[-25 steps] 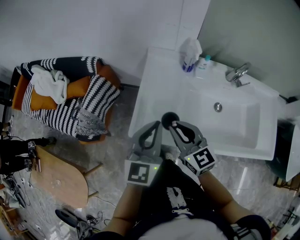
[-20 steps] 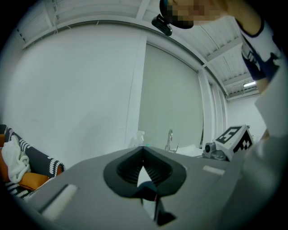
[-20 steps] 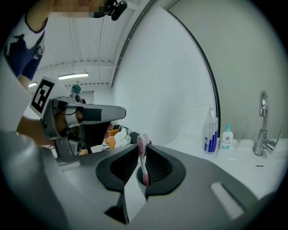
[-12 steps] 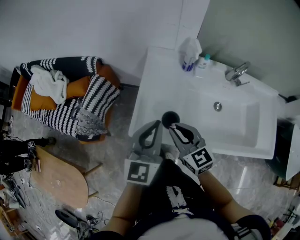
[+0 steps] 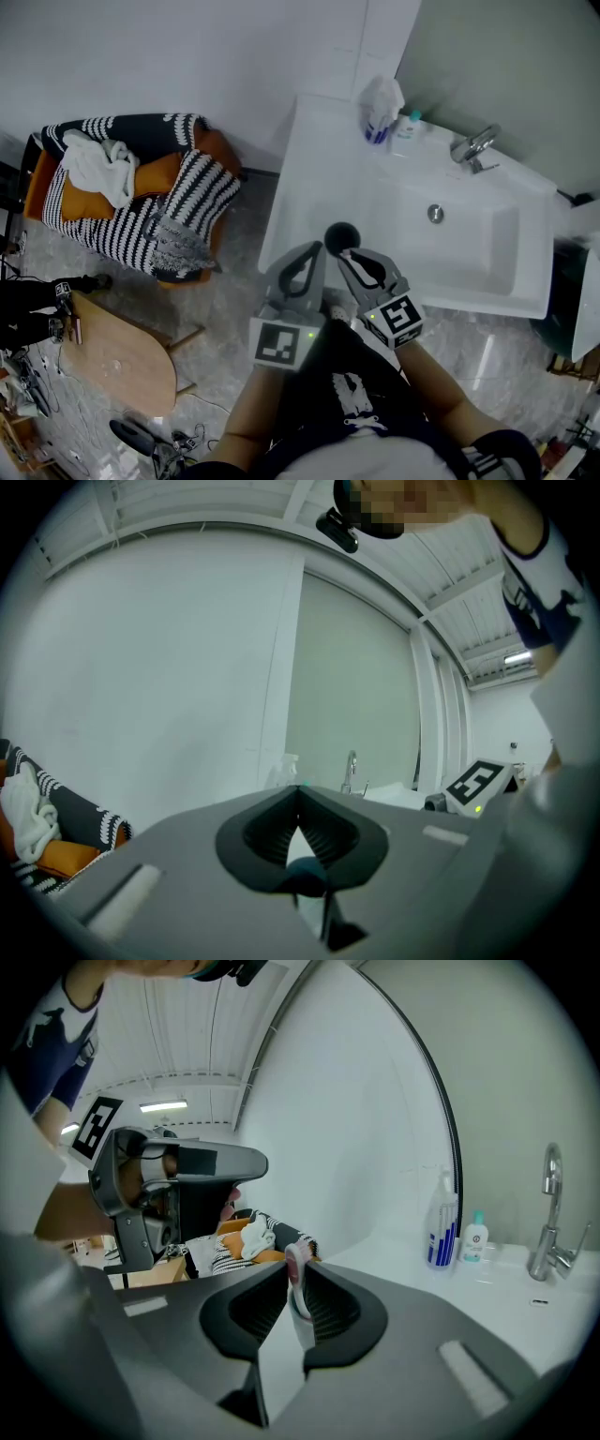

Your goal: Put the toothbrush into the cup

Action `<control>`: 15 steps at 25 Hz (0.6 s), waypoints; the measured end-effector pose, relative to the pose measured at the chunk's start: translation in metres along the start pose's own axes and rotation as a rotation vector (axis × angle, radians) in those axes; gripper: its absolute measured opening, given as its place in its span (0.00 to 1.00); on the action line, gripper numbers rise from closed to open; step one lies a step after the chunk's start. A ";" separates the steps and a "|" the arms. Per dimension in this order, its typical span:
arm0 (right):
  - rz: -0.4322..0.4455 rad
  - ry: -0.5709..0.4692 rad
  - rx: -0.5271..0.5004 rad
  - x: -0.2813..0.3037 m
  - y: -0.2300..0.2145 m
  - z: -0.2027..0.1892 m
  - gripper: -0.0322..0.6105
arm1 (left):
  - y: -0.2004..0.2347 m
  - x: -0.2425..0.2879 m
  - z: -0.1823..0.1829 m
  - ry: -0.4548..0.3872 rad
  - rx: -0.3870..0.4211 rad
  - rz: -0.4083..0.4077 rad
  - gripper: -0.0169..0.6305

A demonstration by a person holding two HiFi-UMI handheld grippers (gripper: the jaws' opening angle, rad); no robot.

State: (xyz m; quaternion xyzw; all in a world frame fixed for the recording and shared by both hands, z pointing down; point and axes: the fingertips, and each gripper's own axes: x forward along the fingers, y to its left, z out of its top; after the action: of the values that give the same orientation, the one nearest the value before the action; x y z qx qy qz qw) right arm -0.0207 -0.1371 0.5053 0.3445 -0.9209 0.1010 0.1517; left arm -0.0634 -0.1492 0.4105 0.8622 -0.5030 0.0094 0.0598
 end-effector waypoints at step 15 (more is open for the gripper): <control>0.006 -0.002 -0.014 0.002 0.002 -0.001 0.15 | 0.002 0.000 -0.005 0.016 -0.002 -0.003 0.03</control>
State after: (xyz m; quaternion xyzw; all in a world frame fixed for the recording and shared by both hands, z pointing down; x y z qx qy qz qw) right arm -0.0231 -0.1370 0.5069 0.3409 -0.9227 0.0946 0.1531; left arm -0.0647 -0.1493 0.4155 0.8628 -0.5013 0.0156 0.0645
